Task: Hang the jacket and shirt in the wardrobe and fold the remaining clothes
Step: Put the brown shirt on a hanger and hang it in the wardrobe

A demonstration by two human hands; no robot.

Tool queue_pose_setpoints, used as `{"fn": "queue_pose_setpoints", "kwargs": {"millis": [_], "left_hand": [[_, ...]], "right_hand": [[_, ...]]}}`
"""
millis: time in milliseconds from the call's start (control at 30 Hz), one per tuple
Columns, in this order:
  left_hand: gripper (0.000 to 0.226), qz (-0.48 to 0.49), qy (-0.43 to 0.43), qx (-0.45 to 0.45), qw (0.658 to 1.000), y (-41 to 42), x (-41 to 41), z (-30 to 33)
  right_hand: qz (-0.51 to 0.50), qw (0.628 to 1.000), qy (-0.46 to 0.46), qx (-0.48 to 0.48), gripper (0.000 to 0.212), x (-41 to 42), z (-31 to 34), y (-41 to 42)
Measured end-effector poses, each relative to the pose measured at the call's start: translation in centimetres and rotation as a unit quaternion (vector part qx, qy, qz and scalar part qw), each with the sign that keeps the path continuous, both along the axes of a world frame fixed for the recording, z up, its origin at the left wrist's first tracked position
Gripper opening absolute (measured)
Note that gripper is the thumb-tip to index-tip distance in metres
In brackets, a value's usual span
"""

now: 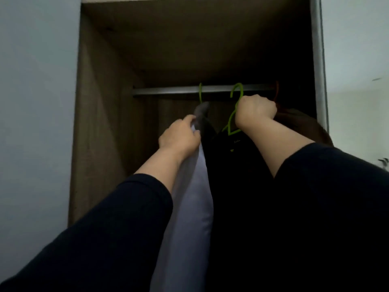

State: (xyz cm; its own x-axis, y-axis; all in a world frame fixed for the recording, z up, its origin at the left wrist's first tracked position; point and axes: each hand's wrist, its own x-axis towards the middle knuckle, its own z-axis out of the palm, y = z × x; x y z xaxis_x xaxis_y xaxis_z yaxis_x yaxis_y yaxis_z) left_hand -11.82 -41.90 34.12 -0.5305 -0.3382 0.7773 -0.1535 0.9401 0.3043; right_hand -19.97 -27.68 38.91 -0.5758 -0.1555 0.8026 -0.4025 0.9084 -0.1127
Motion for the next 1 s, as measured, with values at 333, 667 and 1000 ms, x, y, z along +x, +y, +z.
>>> {"fn": "queue_pose_setpoints", "kwargs": {"millis": [333,667,1000], "left_hand": [[0.032,-0.027,-0.023,-0.024,0.999,-0.1,-5.0,2.2],[0.031,-0.057,0.024,0.007,0.998,-0.3,-5.3,0.8],[0.039,-0.017,0.118,-0.021,0.993,2.7,-5.3,-2.5]], "right_hand": [[0.011,0.997,0.013,-0.077,0.026,-4.0,5.0,-4.1],[0.055,0.997,-0.027,-0.042,0.027,-6.4,1.4,-6.8],[0.027,0.995,-0.023,0.094,0.030,-3.3,-0.9,-1.9]]}}
